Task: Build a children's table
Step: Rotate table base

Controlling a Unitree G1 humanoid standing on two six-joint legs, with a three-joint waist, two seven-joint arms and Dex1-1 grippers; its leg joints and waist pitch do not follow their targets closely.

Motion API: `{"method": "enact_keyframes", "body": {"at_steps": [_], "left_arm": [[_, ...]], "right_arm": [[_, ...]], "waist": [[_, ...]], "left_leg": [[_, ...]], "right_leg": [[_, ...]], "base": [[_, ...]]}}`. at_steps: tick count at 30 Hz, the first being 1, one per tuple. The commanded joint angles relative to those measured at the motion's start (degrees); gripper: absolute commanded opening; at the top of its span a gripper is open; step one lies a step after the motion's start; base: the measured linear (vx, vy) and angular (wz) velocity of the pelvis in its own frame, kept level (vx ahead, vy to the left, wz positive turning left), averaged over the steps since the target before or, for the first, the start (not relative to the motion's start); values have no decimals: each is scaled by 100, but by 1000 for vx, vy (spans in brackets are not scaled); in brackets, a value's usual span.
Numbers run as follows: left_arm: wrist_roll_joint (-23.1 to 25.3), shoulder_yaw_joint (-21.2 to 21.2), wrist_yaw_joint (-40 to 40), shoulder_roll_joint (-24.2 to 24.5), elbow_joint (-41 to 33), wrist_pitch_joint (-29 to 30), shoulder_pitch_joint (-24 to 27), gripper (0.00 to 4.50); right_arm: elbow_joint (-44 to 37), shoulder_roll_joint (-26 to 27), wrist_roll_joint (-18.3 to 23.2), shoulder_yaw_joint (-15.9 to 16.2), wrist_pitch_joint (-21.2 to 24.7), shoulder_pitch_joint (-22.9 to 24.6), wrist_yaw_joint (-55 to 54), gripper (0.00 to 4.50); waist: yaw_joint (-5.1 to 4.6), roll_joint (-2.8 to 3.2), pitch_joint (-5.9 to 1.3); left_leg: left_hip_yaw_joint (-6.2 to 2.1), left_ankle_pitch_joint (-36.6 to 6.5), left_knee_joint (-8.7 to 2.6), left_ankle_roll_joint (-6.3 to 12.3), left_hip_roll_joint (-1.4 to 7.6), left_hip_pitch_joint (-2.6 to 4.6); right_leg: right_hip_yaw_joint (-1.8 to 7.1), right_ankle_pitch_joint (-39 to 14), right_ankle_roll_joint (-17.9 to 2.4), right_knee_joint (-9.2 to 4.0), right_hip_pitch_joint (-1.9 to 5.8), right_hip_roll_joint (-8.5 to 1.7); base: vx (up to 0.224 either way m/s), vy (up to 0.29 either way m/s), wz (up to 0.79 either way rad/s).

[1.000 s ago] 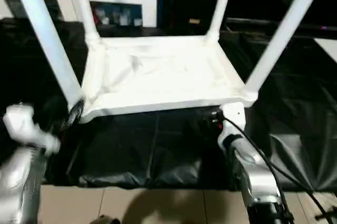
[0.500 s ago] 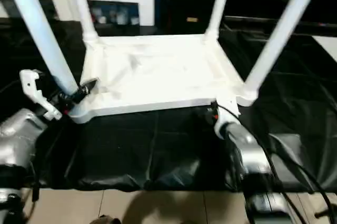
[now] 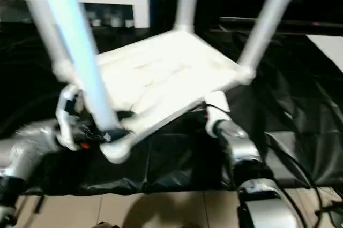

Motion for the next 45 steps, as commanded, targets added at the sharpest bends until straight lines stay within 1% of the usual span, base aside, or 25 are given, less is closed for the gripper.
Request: {"method": "enact_keyframes", "body": {"at_steps": [1,3,4,6,7,8,10,11,13,14,15,16,19,23,27,29,31,33,34,35,38,39,41,44,45], "left_arm": [[-147,-188,-4,-89,-341,139,81,450],[-209,-270,93,-214,-514,223,105,450],[-233,-297,116,-253,-549,257,100,450],[-279,-414,182,-352,-658,370,61,450],[-305,-496,203,-419,-694,454,14,450],[-305,-496,203,-419,-694,454,14,450],[-280,-623,265,-592,-703,480,-86,450],[-193,-748,340,-828,-616,435,-227,450],[-106,-820,402,-988,-520,353,-322,450],[-78,-832,422,-1025,-491,316,-343,450],[45,-869,518,-1184,-334,145,-440,450],[161,-903,607,-1307,-174,-38,-525,450],[329,-947,720,-1423,21,-294,-612,450],[937,-913,1264,-1582,646,-1182,-841,450],[1272,-807,1445,-1388,982,-1627,-920,450],[1403,-737,1377,-1100,1118,-1814,-885,450],[1446,-747,1283,-979,1141,-1867,-849,450],[1403,-817,875,-702,1009,-1773,-702,450],[1428,-875,710,-573,942,-1795,-627,450],[1495,-988,456,-380,885,-1876,-534,450],[1607,-1120,251,-188,938,-1968,-505,450],[1796,-1242,219,-51,1065,-2082,-542,432],[1991,-1326,252,42,1234,-2276,-602,414],[2396,-1473,288,242,1663,-2721,-793,402],[2437,-1484,298,259,1704,-2769,-813,375]], "right_arm": [[173,266,-52,312,-44,-92,311,450],[266,406,-105,404,-169,-130,512,450],[279,449,-110,428,-185,-135,581,450],[314,531,-151,475,-254,-143,692,450],[319,568,-159,511,-243,-128,789,450],[319,568,-159,511,-243,-128,789,450],[324,610,-192,593,-297,-82,955,450],[374,662,-196,626,-388,-59,1109,450],[422,698,-205,623,-440,-62,1164,450],[435,705,-211,620,-448,-65,1159,450],[490,731,-239,583,-491,-93,1071,450],[530,749,-228,514,-507,-122,1027,450],[558,736,-239,475,-544,-147,988,450],[658,561,-277,285,-708,-220,585,450],[625,318,-235,70,-776,-184,480,450],[349,73,-157,-32,-754,5,658,450],[201,-28,-133,-38,-761,104,785,450],[-200,-266,-90,-3,-739,357,1130,450],[-409,-385,-46,12,-709,481,1343,450],[-732,-578,-6,67,-702,659,1691,450],[-1056,-762,36,136,-689,812,2029,450],[-1332,-905,96,189,-675,921,2294,450],[-1760,-1075,243,233,-524,1063,2627,450],[-2537,-1379,538,280,-237,1318,3191,450],[-2612,-1406,568,281,-207,1342,3238,450]], "waist": [[41,-6,-354],[18,10,-355],[6,-16,-357],[-9,-13,-364],[-23,-75,-365],[-23,-45,-366],[-39,-44,-363],[-38,-22,-363],[-37,-44,-363],[-38,-23,-359],[-45,-39,-365],[-49,-29,-364],[-55,-31,-374],[-57,-10,-370],[-44,-9,-373],[9,-15,-368],[37,-15,-370],[95,-14,-364],[95,-23,-359],[106,-14,-375],[126,1,-377],[136,35,-369],[181,3,-355],[215,11,-349],[236,11,-357]], "left_leg": [[-44,-1407,-436,-124,56,71],[-49,-1447,-440,-151,58,78],[-45,-1452,-444,-141,58,81],[-43,-1481,-438,-136,61,100],[-39,-1480,-437,-117,60,91],[-48,-1468,-440,-108,63,96],[-38,-1495,-432,-100,68,115],[-40,-1497,-434,-103,68,115],[-38,-1513,-433,-103,65,107],[-45,-1519,-439,-105,63,101],[-48,-1494,-435,-89,61,101],[-48,-1501,-434,-84,61,99],[-56,-1531,-431,-64,64,100],[-61,-1679,-437,-71,70,123],[-69,-1719,-437,-63,65,124],[-57,-1656,-433,-30,73,132],[-47,-1637,-430,-29,71,141],[-50,-1640,-439,-17,77,143],[-51,-1630,-446,-3,73,130],[-44,-1505,-443,27,82,139],[-41,-1446,-439,70,89,148],[-44,-1495,-445,74,92,147],[-41,-1625,-448,103,98,157],[-40,-1656,-461,97,95,164],[-51,-1638,-458,85,100,158]], "right_leg": [[89,-1113,-1306,-391,239,-177],[87,-1074,-1323,-395,229,-165],[87,-1040,-1326,-400,226,-154],[91,-938,-1361,-389,218,-146],[89,-922,-1381,-391,224,-143],[91,-918,-1395,-385,229,-156],[97,-844,-1431,-395,215,-143],[98,-812,-1446,-390,219,-146],[94,-781,-1468,-398,231,-146],[95,-800,-1468,-401,235,-153],[95,-761,-1468,-405,244,-153],[96,-761,-1465,-408,243,-153],[96,-754,-1477,-414,256,-159],[88,-856,-1454,-449,232,-150],[82,-979,-1409,-454,235,-151],[89,-929,-1398,-449,226,-147],[89,-903,-1383,-446,220,-137],[90,-945,-1344,-446,223,-148],[88,-938,-1325,-448,230,-135],[88,-726,-1386,-428,227,-135],[83,-563,-1456,-414,219,-136],[84,-566,-1460,-408,219,-135],[90,-733,-1344,-442,226,-137],[90,-853,-1282,-463,224,-129],[92,-870,-1271,-447,231,-152]], "base": [[0,0,0],[0,0,0],[0,0,0],[0,0,0],[0,0,0],[0,0,0],[0,0,0],[0,0,0],[0,0,0],[0,0,0],[0,0,0],[0,0,0],[0,0,0],[0,0,0],[0,0,0],[0,0,0],[0,0,0],[0,0,0],[0,0,0],[0,0,0],[0,0,0],[0,0,0],[0,0,0],[0,0,0],[0,0,0]]}}
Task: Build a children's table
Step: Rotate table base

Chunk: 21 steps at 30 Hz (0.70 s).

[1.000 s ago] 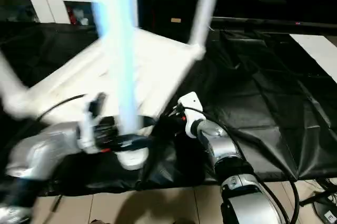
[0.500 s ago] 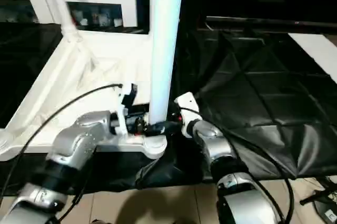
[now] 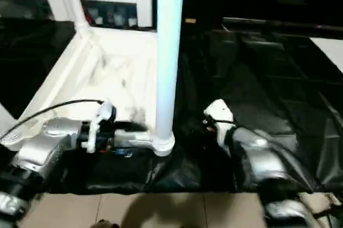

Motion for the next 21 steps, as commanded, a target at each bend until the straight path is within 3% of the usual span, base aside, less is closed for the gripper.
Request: {"method": "enact_keyframes", "body": {"at_steps": [1,5,9,11,12,13,16,21], "left_arm": [[278,-88,-8,54,189,-290,-184,368],[493,-120,-45,123,624,-667,-418,338],[547,-136,-48,97,964,-821,-639,311],[604,-157,-61,60,1278,-945,-836,286],[603,-157,-89,50,1346,-949,-880,280],[603,-157,-89,50,1346,-949,-880,274],[594,-116,-201,14,1655,-1052,-1052,251],[635,-94,-368,27,1884,-1275,-1198,206]], "right_arm": [[-529,-160,271,1,286,117,342,450],[-1237,-439,592,11,709,331,771,450],[-1506,-528,650,28,852,425,858,450],[-1682,-555,679,55,940,487,859,450],[-1720,-556,687,63,960,500,853,450],[-1720,-556,687,63,960,500,853,450],[-1953,-588,753,86,1130,587,855,450],[-2101,-636,751,112,1214,667,889,450]], "waist": [[28,74,-380],[60,63,-357],[67,56,-350],[64,68,-351],[75,105,-361],[71,82,-366],[91,123,-370],[138,117,-404]], "left_leg": [[-38,-1628,-441,68,103,150],[-42,-1867,-455,4,104,160],[-59,-2018,-460,-83,97,169],[-65,-2024,-463,-113,86,161],[-75,-1999,-461,-125,88,170],[-76,-1941,-465,-126,97,157],[-63,-1841,-453,-100,95,164],[-55,-1556,-431,-46,99,155]], "right_leg": [[97,-929,-1238,-377,225,-178],[103,-1401,-1172,-428,200,-194],[108,-1818,-1069,-462,169,-217],[105,-1793,-1044,-475,167,-202],[104,-1739,-1056,-460,168,-211],[103,-1610,-1085,-446,179,-214],[101,-1369,-1187,-431,177,-208],[89,-745,-1344,-365,216,-206]], "base": [[0,0,0],[0,0,0],[0,0,0],[0,0,0],[0,0,0],[0,0,0],[0,0,0],[0,0,0]]}}
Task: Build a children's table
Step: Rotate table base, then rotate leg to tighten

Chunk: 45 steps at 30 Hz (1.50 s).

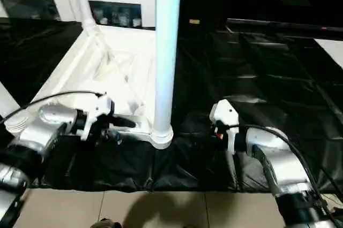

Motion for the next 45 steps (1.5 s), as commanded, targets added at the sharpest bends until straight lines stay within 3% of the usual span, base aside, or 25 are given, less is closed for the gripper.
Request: {"method": "enact_keyframes", "body": {"at_steps": [1,4,5,9,19,25,32,34,35,36,38,39,40,45], "left_arm": [[15,32,-256,41,26,-153,-153,196],[100,-15,-424,82,187,-343,-325,186],[149,-33,-407,89,258,-412,-371,160],[319,-104,-384,88,596,-587,-518,129],[570,-205,-530,25,1099,-711,-623,59],[594,-115,-517,-10,1326,-810,-703,6],[327,7,-966,-78,1131,-446,-605,6],[150,119,-1038,-222,1012,-251,-516,6],[90,167,-984,-313,960,-202,-460,6],[72,183,-942,-357,934,-194,-429,6],[57,205,-894,-412,911,-175,-385,6],[76,212,-825,-444,909,-182,-364,6],[74,219,-814,-459,897,-160,-350,0],[168,235,-707,-465,807,-129,-257,0]], "right_arm": [[-171,-112,58,34,96,37,48,450],[-267,-132,53,34,194,72,53,450],[-279,-138,50,39,205,77,50,450],[-329,-153,50,71,244,95,26,450],[-352,-120,-15,130,263,96,-40,450],[-358,-41,11,158,303,5,-70,450],[-42,162,-109,336,219,-271,-149,450],[248,320,-371,567,138,-482,-286,450],[477,417,-543,678,50,-612,-398,450],[595,470,-594,718,6,-676,-424,450],[733,539,-623,760,-30,-757,-430,450],[835,579,-655,798,-50,-827,-422,450],[903,605,-685,824,-75,-873,-423,422],[1256,755,-729,893,-164,-1121,-458,380]], "waist": [[14,70,-411],[36,69,-401],[41,58,-405],[41,60,-393],[48,92,-412],[49,90,-401],[7,109,-420],[4,104,-429],[-3,70,-431],[9,91,-435],[30,93,-431],[56,43,-426],[59,56,-426],[38,69,-412]], "left_leg": [[-47,-1488,-424,-20,102,153],[-34,-1504,-421,-3,100,152],[-34,-1540,-418,-9,106,161],[-41,-1608,-427,-39,103,159],[-44,-1513,-414,-41,104,157],[-48,-1613,-426,-54,107,155],[-40,-1405,-410,-17,97,137],[-33,-1349,-396,-15,107,153],[-22,-1294,-393,3,93,143],[-24,-1275,-385,13,103,158],[-13,-1283,-381,45,98,162],[-5,-1265,-382,101,106,161],[-9,-1253,-384,109,106,152],[-20,-1402,-407,44,105,147]], "right_leg": [[86,-640,-1391,-351,223,-198],[87,-683,-1413,-354,225,-197],[90,-753,-1393,-354,224,-208],[96,-1012,-1310,-378,220,-218],[86,-681,-1441,-343,238,-224],[92,-1013,-1373,-377,232,-239],[77,-596,-1530,-324,238,-223],[76,-468,-1599,-300,232,-222],[72,-436,-1615,-306,233,-216],[77,-449,-1629,-303,219,-231],[82,-493,-1608,-313,232,-229],[84,-534,-1576,-314,231,-231],[82,-562,-1563,-312,235,-237],[88,-967,-1395,-349,220,-247]], "base": [[0,0,0],[0,0,0],[0,0,0],[0,0,0],[0,0,0],[0,0,0],[0,0,0],[0,0,0],[0,0,0],[0,0,0],[0,0,0],[0,0,0],[0,0,0],[0,0,0]]}}
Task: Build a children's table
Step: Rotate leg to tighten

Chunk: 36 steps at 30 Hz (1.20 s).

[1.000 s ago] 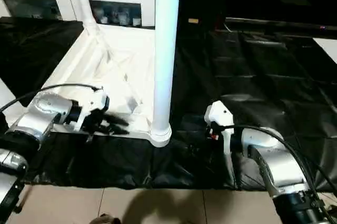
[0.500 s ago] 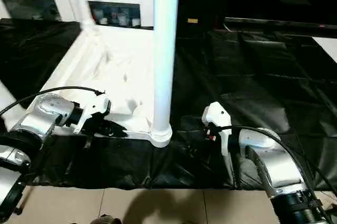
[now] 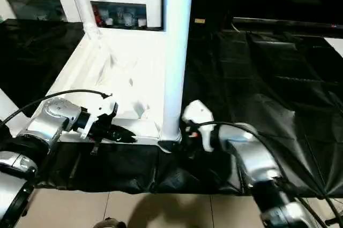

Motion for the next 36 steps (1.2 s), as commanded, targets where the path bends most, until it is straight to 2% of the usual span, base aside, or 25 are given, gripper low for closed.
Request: {"method": "enact_keyframes", "body": {"at_steps": [1,2,5,6,7,9,11,16,17,18,20,21,23,26,28,29,32,36], "left_arm": [[-271,190,1,-129,-40,103,183,0],[-265,207,-9,-125,-75,154,203,0],[-250,223,-31,-104,-107,186,230,0],[-235,224,-60,-73,-149,214,253,0],[-232,222,-66,-62,-168,226,263,0],[-231,222,-63,-54,-181,232,267,0],[-214,215,-33,-39,-197,243,271,0],[-130,281,428,-145,-305,387,287,0],[46,256,1058,-310,-397,474,302,0],[46,256,1058,-310,-397,474,302,0],[112,266,1544,-507,-532,646,344,0],[101,283,1967,-814,-780,867,444,0],[111,239,2182,-1034,-981,1028,530,0],[239,127,2761,-1484,-1174,1211,636,0],[301,66,2887,-1632,-1187,1212,668,0],[321,20,2856,-1679,-1250,1235,711,0],[385,-50,2773,-1640,-1364,1299,766,0],[424,-101,2331,-1286,-1625,1399,908,0]], "right_arm": [[155,31,-30,41,-86,-121,-1,371],[219,46,-33,54,-116,-148,41,361],[306,72,-30,56,-158,-182,76,349],[367,87,-22,58,-179,-209,115,326],[404,98,-25,57,-191,-225,135,320],[437,106,-32,59,-204,-242,151,313],[508,136,-42,59,-238,-270,153,285],[743,329,-73,-9,-356,-281,-131,274],[775,537,-202,-88,-479,-159,-681,273],[775,537,-202,-88,-479,-159,-681,273],[794,787,-314,-187,-546,-45,-1292,272],[709,1173,-326,-277,-455,127,-1902,272],[716,1504,-396,-330,-427,204,-2469,272],[863,2132,-594,-137,-569,222,-3093,272],[901,2374,-584,-41,-662,203,-3135,272],[907,2479,-634,8,-792,183,-3170,328],[889,2504,-618,-20,-861,185,-3103,348],[713,2116,-471,-208,-990,184,-2613,389]], "waist": [[10,-26,-395],[-3,-33,-393],[-3,-21,-397],[4,-93,-399],[5,-71,-396],[-3,-67,-395],[-7,-65,-393],[-31,-70,-380],[-44,-73,-380],[-51,-76,-371],[-47,-87,-366],[-48,-101,-376],[-63,-94,-353],[-93,-68,-354],[-107,-59,-346],[-111,-52,-355],[-152,-62,-358],[-193,-58,-388]], "left_leg": [[-40,-1391,-408,39,116,148],[-43,-1364,-410,47,113,130],[-40,-1335,-407,63,113,138],[-40,-1288,-401,96,113,130],[-44,-1276,-408,105,116,126],[-37,-1263,-403,129,114,124],[-37,-1271,-404,125,113,127],[-41,-1378,-415,84,112,127],[-46,-1392,-421,48,114,125],[-47,-1427,-427,20,114,137],[-49,-1440,-429,-8,107,135],[-49,-1342,-431,-22,116,134],[-53,-1445,-456,-29,99,131],[-68,-1667,-474,-117,95,143],[-77,-1870,-490,-126,81,163],[-88,-1936,-500,-132,78,166],[-99,-2041,-517,-149,81,154],[-99,-1902,-517,-85,90,128]], "right_leg": [[94,-946,-1391,-358,223,-219],[91,-910,-1393,-352,232,-218],[91,-914,-1384,-356,222,-210],[88,-924,-1376,-340,233,-213],[89,-949,-1368,-344,232,-220],[89,-966,-1358,-352,222,-217],[90,-1005,-1347,-357,215,-219],[92,-1208,-1320,-378,203,-223],[100,-1279,-1281,-387,197,-228],[104,-1362,-1246,-409,185,-229],[104,-1472,-1209,-419,180,-234],[113,-1455,-1142,-408,184,-232],[105,-1687,-1061,-449,167,-222],[118,-2002,-914,-488,146,-219],[112,-2212,-829,-531,131,-208],[112,-2241,-773,-543,135,-207],[111,-2220,-727,-545,130,-197],[110,-1574,-867,-488,167,-174]], "base": [[0,0,0],[0,0,0],[0,0,0],[0,0,0],[0,0,0],[0,0,0],[0,0,0],[0,0,0],[0,0,0],[0,0,0],[0,0,0],[0,0,0],[0,0,0],[0,0,0],[0,0,0],[0,0,0],[0,0,0],[0,0,0]]}}
